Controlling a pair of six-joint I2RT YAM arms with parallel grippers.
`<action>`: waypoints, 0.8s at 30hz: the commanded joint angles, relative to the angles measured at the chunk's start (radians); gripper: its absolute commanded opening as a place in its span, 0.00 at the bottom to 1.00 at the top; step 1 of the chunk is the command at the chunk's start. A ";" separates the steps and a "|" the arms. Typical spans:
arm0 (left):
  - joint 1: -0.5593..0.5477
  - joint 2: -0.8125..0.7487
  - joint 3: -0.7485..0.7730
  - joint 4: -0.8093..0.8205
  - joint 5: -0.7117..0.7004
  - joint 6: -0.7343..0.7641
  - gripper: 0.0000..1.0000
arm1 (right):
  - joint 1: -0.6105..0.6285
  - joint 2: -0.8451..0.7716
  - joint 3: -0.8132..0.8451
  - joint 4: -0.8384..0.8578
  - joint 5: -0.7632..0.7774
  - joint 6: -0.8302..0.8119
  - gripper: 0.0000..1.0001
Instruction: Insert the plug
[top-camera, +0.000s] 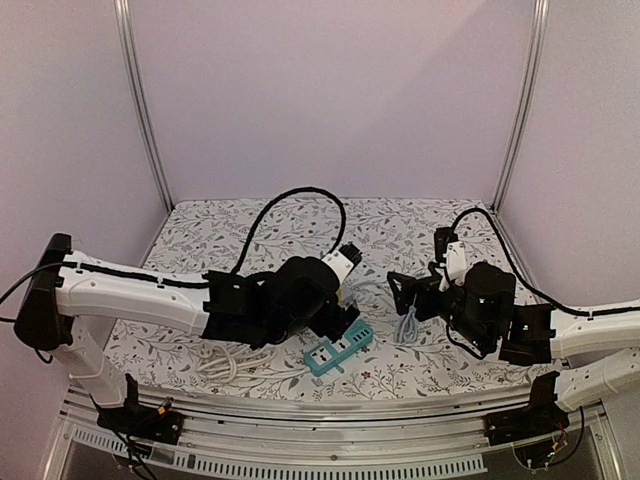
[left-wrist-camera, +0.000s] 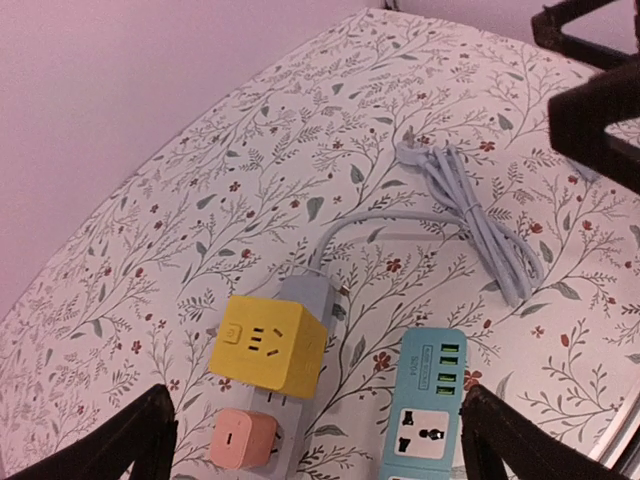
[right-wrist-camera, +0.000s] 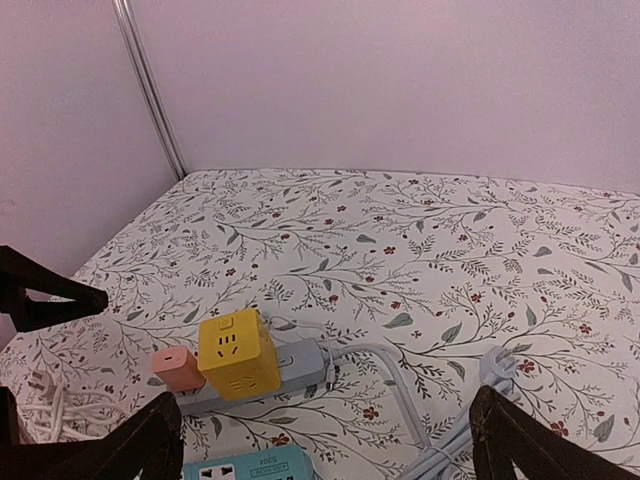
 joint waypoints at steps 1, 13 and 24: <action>-0.004 -0.046 -0.012 -0.217 -0.200 -0.191 0.98 | -0.004 0.015 0.031 -0.068 0.010 0.056 0.99; -0.001 -0.353 -0.241 -0.315 -0.231 -0.389 0.98 | -0.004 -0.039 0.160 -0.511 -0.130 0.387 0.99; 0.001 -0.502 -0.357 -0.269 -0.200 -0.410 1.00 | -0.296 -0.012 0.212 -0.896 -0.255 0.707 0.99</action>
